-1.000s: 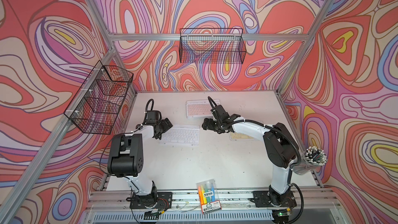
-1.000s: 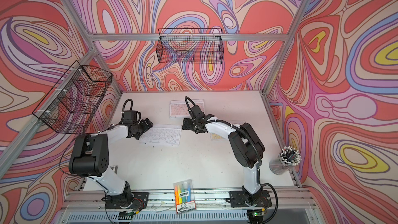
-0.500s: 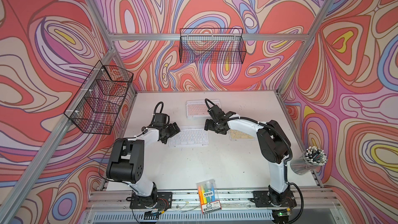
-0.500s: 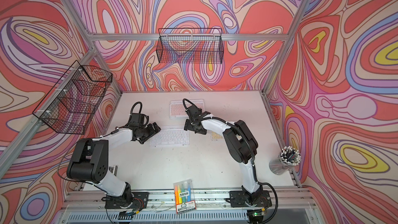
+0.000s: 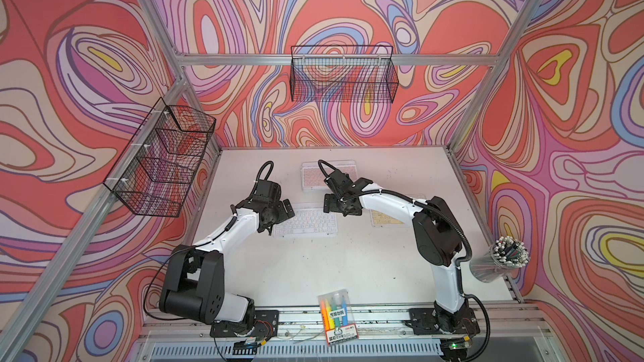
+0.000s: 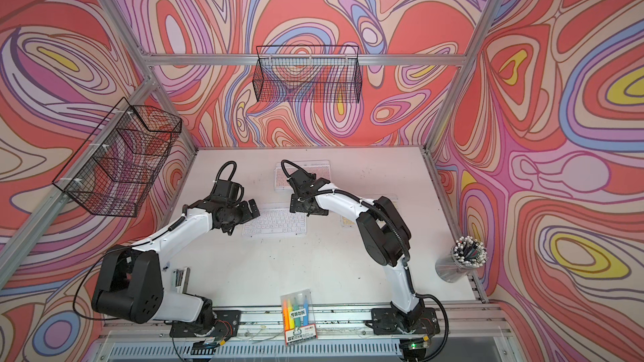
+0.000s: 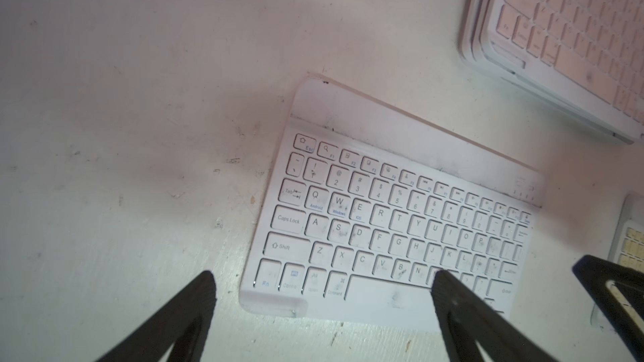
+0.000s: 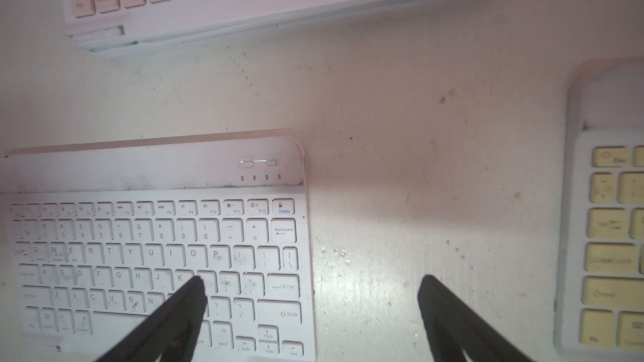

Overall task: Stack the numeric keypads
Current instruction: Move the numeric keypad to the center of the board.

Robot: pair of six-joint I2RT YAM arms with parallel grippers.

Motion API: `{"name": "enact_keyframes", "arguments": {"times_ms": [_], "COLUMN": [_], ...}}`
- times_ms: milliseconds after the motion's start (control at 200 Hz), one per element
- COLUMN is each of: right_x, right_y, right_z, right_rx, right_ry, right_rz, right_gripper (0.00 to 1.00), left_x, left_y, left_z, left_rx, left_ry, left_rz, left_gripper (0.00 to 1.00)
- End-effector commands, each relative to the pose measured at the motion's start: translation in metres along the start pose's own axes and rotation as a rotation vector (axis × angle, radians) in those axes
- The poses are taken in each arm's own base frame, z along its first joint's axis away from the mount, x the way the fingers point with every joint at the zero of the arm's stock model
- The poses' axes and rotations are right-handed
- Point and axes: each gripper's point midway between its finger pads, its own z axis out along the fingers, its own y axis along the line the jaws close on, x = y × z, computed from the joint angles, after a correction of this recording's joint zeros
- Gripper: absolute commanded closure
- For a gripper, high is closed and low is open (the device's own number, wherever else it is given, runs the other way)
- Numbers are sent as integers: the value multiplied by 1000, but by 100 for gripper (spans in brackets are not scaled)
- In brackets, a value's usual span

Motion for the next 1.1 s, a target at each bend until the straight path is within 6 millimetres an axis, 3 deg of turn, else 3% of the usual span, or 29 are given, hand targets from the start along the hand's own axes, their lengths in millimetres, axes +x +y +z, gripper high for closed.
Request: {"name": "enact_keyframes", "arguments": {"times_ms": [0, 566, 811, 1097], "right_x": [1, 17, 24, 33], "right_y": [-1, 16, 14, 10], "right_z": [11, 33, 37, 42], "right_rx": [45, 26, 35, 79], "right_ry": [17, 71, 92, 114], "right_rz": [-9, 39, 50, 61], "right_gripper": [2, 8, 9, 9], "left_x": [5, 16, 21, 28], "left_y": [10, 5, -2, 6], "left_z": [-8, 4, 11, 23], "left_rx": [-41, -26, -30, -120], "left_ry": [-5, 37, 65, 101], "left_rz": [30, 59, 93, 133], "left_gripper": [0, 3, 5, 5]}}
